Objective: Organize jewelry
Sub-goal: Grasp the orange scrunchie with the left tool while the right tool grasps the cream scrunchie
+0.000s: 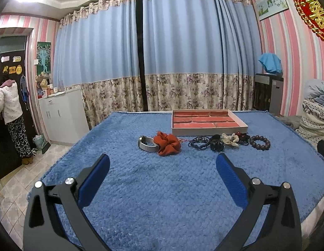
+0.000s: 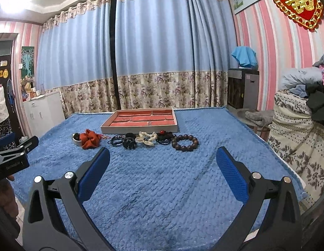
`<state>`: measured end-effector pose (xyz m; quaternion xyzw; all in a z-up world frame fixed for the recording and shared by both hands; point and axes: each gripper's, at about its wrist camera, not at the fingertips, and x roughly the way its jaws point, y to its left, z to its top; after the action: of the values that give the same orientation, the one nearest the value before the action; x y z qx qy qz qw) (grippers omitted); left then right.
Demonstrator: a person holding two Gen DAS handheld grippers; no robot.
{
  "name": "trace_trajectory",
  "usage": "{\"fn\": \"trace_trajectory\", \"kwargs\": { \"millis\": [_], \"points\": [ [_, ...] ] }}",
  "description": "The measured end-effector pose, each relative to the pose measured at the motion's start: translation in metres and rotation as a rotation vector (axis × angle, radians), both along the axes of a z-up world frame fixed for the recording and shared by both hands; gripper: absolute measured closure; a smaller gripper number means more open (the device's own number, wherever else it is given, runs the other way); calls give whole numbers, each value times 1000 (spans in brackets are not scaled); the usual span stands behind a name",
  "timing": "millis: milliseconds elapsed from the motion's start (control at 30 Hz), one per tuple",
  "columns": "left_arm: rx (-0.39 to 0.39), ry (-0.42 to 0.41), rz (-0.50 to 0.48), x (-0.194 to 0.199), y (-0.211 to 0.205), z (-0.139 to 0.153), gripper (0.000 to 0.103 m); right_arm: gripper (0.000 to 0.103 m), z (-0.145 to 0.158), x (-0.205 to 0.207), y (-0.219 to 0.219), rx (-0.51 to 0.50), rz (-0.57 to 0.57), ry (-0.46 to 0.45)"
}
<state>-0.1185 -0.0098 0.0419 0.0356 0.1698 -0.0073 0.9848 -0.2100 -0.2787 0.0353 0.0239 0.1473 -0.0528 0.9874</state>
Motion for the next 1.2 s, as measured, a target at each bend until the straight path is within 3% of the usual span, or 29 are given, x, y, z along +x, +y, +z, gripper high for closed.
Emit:
{"fn": "trace_trajectory", "kwargs": {
  "millis": [233,400,700,867,1067,1200],
  "points": [
    [-1,26,9,43,-2,1,4,4,9,45,-2,-12,23,8],
    [9,31,16,101,-8,-5,4,4,3,116,-4,-19,40,38],
    [11,114,-8,194,-19,-36,4,20,-33,216,-21,34,23,177],
    [19,182,-38,228,-28,-54,17,35,-55,249,-19,29,28,253],
    [12,259,-48,264,-36,-71,32,45,-73,283,-18,48,35,319],
    [17,295,-36,278,-36,-82,33,48,-82,303,-17,59,32,367]
  ]
}}
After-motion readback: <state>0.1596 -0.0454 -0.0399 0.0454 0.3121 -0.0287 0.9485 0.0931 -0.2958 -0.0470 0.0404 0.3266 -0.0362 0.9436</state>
